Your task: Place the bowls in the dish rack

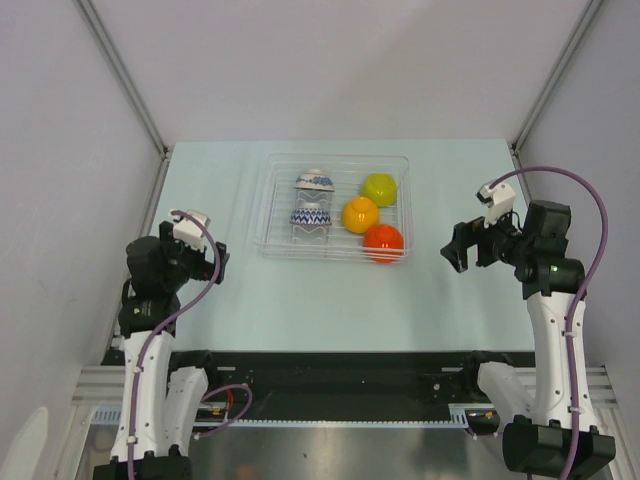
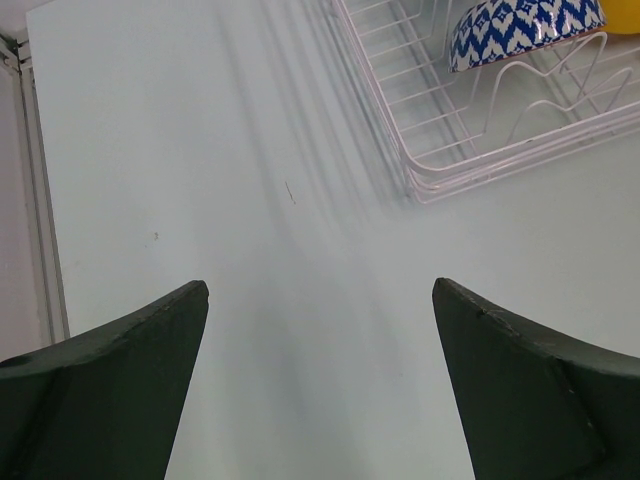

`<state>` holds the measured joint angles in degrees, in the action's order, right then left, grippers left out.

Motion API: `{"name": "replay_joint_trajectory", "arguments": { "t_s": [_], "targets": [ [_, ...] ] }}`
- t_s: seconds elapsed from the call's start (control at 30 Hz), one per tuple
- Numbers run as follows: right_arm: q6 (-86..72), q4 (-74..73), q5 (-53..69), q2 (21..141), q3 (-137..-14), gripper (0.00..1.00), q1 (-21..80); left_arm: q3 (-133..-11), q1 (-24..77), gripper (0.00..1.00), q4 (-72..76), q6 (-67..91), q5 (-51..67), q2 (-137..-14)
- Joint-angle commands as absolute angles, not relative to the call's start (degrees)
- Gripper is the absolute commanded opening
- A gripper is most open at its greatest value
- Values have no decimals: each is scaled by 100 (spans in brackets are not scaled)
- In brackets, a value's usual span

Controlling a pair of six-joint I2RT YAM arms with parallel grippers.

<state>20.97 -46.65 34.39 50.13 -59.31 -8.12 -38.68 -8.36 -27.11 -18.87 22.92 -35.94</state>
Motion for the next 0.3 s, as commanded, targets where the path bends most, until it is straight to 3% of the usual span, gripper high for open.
{"name": "replay_joint_trajectory", "arguments": {
  "t_s": [0.0,0.27],
  "targets": [
    [1995,-4439,3525,4975,-5907,100,-835,-3841,-914,100,-2487,-1767,2452,-3542],
    [1995,-4430,3586,4931,-5862,100,-835,-3823,-940,100,-2505,-1758,2487,-3533]
  ]
}}
